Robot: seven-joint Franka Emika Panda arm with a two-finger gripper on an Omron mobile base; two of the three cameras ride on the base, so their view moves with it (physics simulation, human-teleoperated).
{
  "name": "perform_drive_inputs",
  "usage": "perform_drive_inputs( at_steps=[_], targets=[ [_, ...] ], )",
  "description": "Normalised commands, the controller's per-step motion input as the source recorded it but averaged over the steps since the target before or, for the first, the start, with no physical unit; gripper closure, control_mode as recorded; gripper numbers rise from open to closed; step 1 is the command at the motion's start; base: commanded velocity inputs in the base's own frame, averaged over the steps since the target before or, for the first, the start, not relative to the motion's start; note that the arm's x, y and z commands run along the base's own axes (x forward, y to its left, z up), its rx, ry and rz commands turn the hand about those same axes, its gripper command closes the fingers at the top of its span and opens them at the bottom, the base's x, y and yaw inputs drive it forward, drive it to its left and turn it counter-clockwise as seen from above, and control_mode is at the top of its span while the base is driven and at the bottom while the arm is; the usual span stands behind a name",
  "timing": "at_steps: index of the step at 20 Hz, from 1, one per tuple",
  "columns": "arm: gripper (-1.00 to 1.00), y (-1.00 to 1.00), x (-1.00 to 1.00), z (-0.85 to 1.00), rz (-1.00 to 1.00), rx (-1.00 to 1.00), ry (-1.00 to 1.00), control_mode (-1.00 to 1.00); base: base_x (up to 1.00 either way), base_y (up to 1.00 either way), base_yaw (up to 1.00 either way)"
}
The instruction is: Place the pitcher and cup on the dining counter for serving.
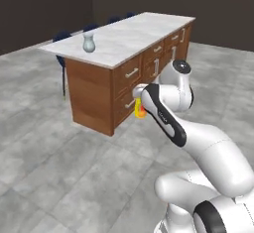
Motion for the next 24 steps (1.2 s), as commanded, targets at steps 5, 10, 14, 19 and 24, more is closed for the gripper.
perform_drive_inputs(
  at_steps=[5, 10, 14, 19, 24],
  targets=[
    [1.00, 0.00, 0.00, 0.00, 0.00, 0.00, 0.00, 1.00, 1.00, -0.89, -0.19],
    [1.00, 0.00, 0.00, 0.00, 0.00, 0.00, 0.00, 1.00, 1.00, -0.76, -0.06],
    [1.00, 0.00, 0.00, 0.00, 0.00, 0.00, 0.00, 1.00, 1.00, -0.65, 0.00],
    [1.00, 0.00, 0.00, 0.00, 0.00, 0.00, 0.00, 1.00, 1.00, -0.48, 0.00],
    [1.00, 0.00, 0.00, 0.00, 0.00, 0.00, 0.00, 1.00, 1.00, -0.33, 0.02]
  ],
)
